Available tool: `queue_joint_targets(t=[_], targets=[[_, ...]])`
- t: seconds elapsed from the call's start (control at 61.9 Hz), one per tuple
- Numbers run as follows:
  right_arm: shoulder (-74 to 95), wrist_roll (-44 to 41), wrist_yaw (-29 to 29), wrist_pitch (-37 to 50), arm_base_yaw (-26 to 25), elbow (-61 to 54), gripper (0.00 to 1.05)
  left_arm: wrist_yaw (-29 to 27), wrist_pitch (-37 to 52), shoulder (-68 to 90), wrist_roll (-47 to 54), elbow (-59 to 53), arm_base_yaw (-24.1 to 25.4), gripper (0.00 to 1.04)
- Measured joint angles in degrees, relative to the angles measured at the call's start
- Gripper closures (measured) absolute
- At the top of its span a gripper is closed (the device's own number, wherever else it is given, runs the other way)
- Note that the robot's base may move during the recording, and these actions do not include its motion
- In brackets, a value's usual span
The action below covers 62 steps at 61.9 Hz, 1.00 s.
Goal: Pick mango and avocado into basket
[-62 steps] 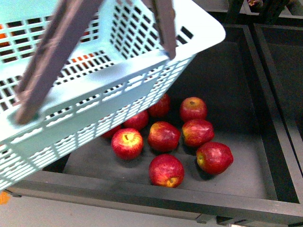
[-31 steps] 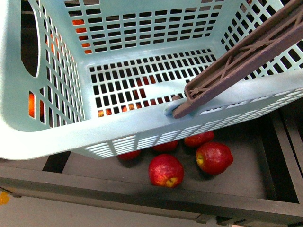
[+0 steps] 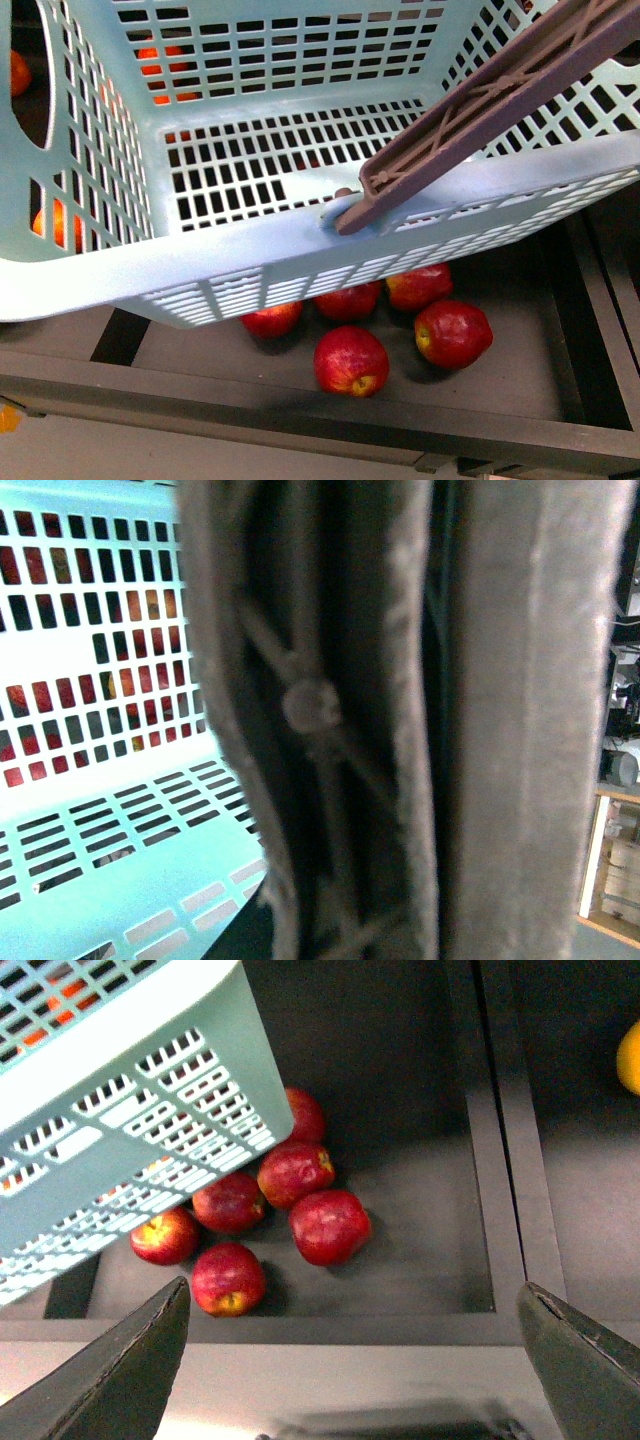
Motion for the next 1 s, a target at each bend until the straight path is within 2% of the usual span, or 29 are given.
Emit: queue_joint_targets(t=[0.194, 0.274, 0.42, 0.662, 0.775, 1.001], targets=[[28.09, -1.99, -1.57, 21.11, -13.79, 8.44, 0.09, -0.24, 0.0, 0.0, 0.13, 0.0, 0.11, 0.91], [38.14, -2.97, -1.44, 27.74, -18.08, 13.03, 0.09, -0.15, 0.0, 0.0, 0.11, 0.0, 0.11, 0.91], [54.9, -6.49, -0.37, 36.22, -22.58, 20.46, 0.09, 0.0, 0.0, 0.0, 0.09, 0.0, 0.11, 0.91], [79.06, -14.56, 1.11, 39.43, -24.5, 29.68, 0.09, -0.17, 0.0, 0.0, 0.11, 0.0, 0.13, 0.91], [87.58, -15.43, 0.24, 38.27, -25.16, 34.38, 0.09, -0.11, 0.0, 0.0, 0.11, 0.0, 0.11, 0.91], [99.82, -17.88, 3.74, 38.03, -27.17, 42.14, 0.09, -0.11, 0.0, 0.0, 0.11, 0.0, 0.11, 0.91]])
